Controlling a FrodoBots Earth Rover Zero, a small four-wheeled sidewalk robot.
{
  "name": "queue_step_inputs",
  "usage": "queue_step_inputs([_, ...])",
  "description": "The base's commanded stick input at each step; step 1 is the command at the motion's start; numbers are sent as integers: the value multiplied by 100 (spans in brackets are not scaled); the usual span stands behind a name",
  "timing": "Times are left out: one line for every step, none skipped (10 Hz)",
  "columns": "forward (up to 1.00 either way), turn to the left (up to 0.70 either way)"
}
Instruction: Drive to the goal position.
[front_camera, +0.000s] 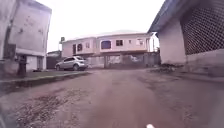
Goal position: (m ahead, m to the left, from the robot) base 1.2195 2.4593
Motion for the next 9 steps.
queue_step_inputs([70,0])
queue_step_inputs([70,0])
queue_step_inputs([70,0])
queue_step_inputs([70,0])
queue_step_inputs([70,0])
queue_step_inputs([70,0])
queue_step_inputs([70,0])
queue_step_inputs([70,0])
queue_step_inputs([70,0])
